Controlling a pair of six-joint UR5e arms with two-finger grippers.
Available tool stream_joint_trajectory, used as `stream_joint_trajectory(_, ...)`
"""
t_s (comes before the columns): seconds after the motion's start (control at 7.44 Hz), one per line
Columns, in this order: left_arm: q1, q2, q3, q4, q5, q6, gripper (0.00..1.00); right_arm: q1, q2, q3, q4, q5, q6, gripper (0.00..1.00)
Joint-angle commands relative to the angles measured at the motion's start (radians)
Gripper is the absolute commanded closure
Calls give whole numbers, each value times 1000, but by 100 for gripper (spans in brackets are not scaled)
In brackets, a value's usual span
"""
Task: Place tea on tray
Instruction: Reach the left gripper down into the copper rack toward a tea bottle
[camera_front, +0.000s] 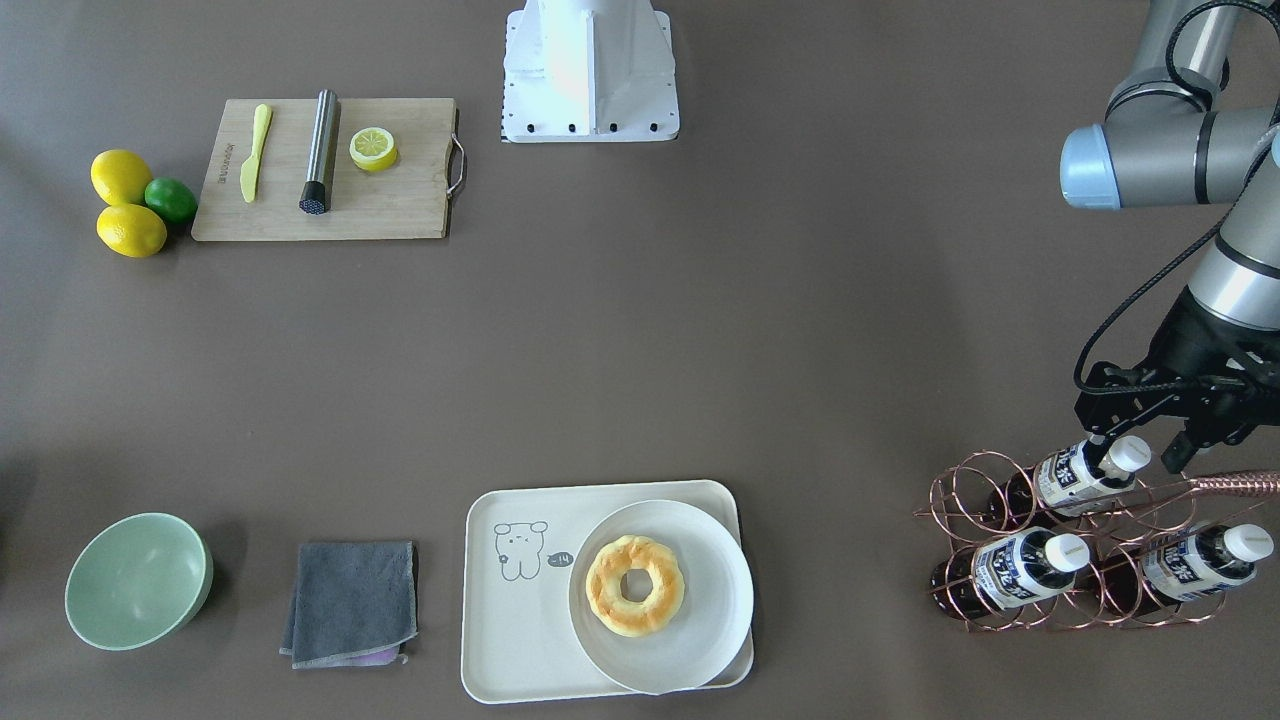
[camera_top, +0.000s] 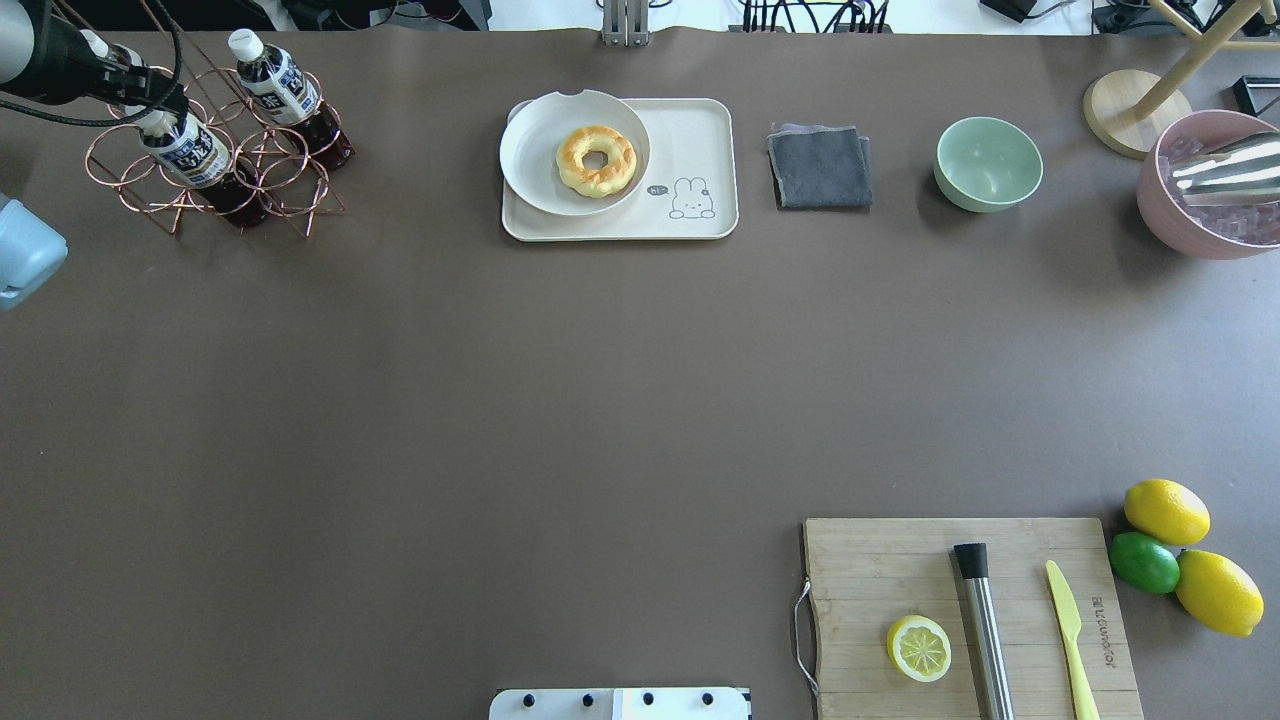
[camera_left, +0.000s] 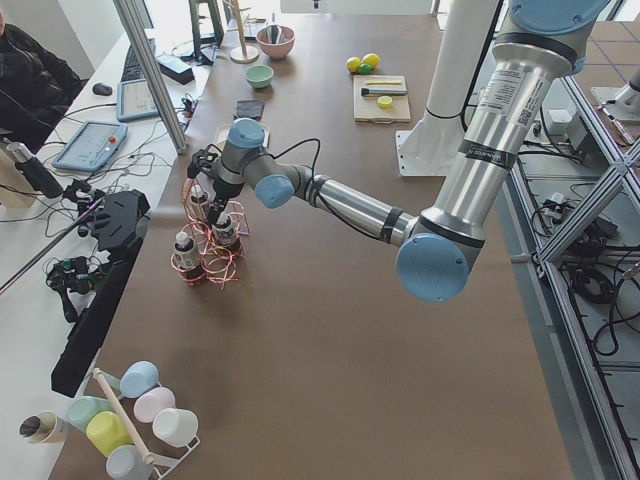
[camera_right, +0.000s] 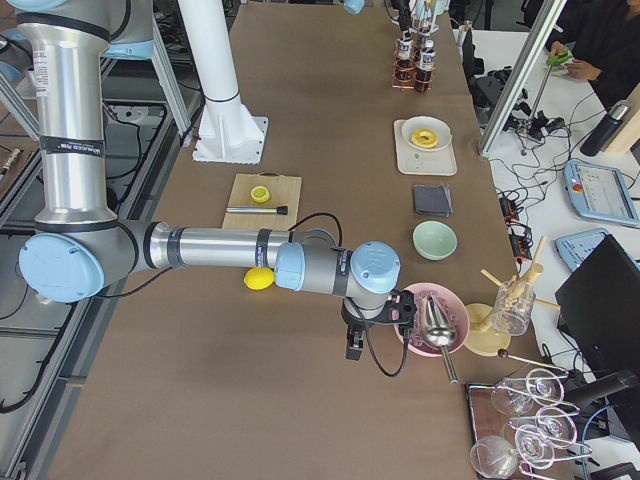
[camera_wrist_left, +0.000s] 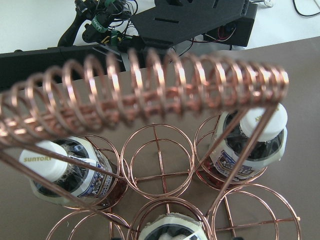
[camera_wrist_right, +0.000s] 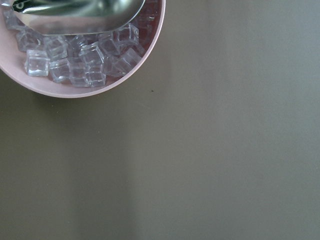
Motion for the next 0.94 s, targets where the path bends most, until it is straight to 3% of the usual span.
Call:
stream_joint_trajectory(0.0, -2, 3, 0, -1, -1, 1, 23, 0, 3, -1, 1, 0, 0, 0)
stream_joint_trajectory(0.54, -2, 15, 0, -21, -1, -5, 23, 0, 4, -1, 1, 1, 0, 0)
stream_joint_trajectory(0.67, -2, 15, 1, -21, -3, -4, 47, 0, 4, -1, 1, 1, -1, 0)
stream_joint_trajectory(0.81, -2, 15, 3, -21, -1, -5, 77, 0, 4, -1, 1, 0, -1, 0)
